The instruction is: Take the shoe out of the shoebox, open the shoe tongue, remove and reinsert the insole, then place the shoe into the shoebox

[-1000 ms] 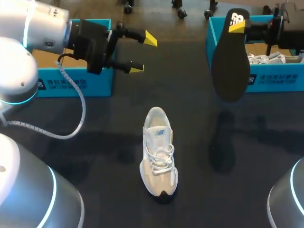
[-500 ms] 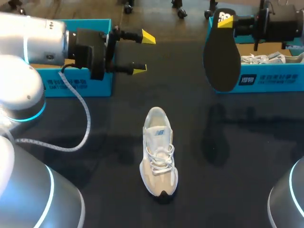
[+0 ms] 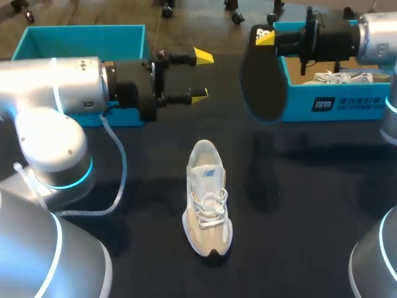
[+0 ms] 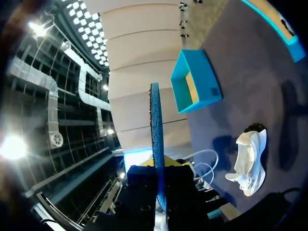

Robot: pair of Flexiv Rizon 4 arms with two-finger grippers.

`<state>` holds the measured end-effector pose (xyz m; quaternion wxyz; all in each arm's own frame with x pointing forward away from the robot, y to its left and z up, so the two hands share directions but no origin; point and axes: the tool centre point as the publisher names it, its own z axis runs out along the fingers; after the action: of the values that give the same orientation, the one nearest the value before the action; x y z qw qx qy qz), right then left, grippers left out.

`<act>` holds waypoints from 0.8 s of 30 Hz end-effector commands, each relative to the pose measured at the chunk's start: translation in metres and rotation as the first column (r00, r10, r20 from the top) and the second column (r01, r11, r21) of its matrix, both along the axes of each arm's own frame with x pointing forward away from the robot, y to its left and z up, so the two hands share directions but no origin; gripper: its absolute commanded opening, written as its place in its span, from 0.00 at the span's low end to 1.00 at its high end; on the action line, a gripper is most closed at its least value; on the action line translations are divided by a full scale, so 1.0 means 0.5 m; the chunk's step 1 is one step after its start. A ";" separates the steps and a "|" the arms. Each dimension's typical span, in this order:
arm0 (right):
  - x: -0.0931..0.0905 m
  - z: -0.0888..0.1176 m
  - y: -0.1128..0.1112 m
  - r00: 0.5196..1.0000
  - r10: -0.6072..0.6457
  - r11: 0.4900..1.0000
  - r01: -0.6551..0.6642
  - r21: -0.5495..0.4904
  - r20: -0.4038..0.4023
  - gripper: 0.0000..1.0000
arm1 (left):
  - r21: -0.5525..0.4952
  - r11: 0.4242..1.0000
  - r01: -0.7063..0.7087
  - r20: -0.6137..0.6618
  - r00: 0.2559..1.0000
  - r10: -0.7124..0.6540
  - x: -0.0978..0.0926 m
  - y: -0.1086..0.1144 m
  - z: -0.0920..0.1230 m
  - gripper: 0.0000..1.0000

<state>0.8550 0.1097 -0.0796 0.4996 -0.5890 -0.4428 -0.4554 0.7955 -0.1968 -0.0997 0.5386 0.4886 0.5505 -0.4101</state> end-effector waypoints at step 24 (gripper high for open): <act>-0.018 -0.039 0.098 0.999 0.032 0.999 -0.032 0.020 -0.019 0.00 | -0.043 0.998 0.056 0.049 0.997 -0.054 -0.006 -0.092 -0.028 0.55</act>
<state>0.8463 0.1541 -0.0974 0.5175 -0.5802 -0.4441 -0.4454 0.7910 -0.2378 -0.1123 0.5487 0.5021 0.5152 -0.4260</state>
